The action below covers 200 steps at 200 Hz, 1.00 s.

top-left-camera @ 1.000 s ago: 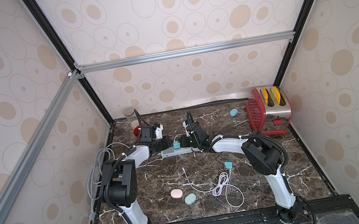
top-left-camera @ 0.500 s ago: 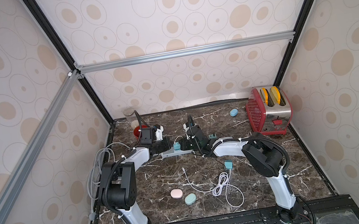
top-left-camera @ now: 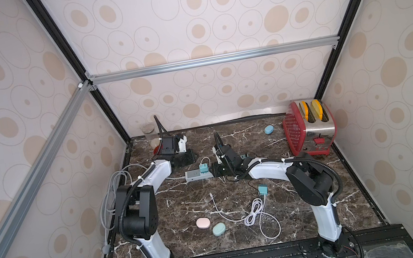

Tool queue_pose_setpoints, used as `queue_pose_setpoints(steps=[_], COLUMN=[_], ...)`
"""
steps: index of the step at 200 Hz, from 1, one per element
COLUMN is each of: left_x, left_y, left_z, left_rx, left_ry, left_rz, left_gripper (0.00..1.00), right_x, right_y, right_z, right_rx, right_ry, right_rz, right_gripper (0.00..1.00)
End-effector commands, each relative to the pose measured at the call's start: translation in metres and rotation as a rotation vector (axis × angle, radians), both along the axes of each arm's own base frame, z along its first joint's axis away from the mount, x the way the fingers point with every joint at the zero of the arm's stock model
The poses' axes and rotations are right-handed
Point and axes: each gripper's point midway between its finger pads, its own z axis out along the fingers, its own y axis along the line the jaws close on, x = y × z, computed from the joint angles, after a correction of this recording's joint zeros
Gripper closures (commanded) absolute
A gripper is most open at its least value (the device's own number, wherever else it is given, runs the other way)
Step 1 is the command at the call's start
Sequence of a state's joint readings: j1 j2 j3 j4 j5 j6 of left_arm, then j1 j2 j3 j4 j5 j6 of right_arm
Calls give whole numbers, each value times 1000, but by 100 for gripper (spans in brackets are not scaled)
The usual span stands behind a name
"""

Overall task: Charge the bluetooth headset
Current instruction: Adjust the plug at the socket.

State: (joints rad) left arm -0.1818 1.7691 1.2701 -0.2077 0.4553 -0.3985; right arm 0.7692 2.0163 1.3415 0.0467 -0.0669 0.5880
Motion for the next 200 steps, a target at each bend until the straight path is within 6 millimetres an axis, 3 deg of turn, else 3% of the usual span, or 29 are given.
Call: queue_pose_setpoints(steps=[1, 32, 64, 103, 131, 168, 200], left_x=[13, 8, -13, -43, -52, -50, -37], left_y=[8, 12, -1, -59, -101, -143, -167], left_z=[40, 64, 80, 92, 98, 78, 47], left_rx=[38, 52, 32, -8, -74, -136, -204], left_ry=[-78, -122, -167, -189, -186, -101, 0], left_rz=[14, 24, -5, -84, -86, -50, -10], left_gripper=[63, 58, 59, 64, 62, 61, 67], right_x=[-23, -39, -47, -43, -34, -22, -9], right_y=[-23, -49, -81, -133, -173, -214, -220], right_z=[5, 20, 30, 37, 43, 35, 30], right_rx=[-75, -73, -54, -82, -63, -21, 38], right_ry=[23, 1, 28, 69, 98, 170, 207], right_rz=[25, -6, -41, -124, -211, -311, -313], right_gripper=[56, 45, 47, 56, 58, 61, 64])
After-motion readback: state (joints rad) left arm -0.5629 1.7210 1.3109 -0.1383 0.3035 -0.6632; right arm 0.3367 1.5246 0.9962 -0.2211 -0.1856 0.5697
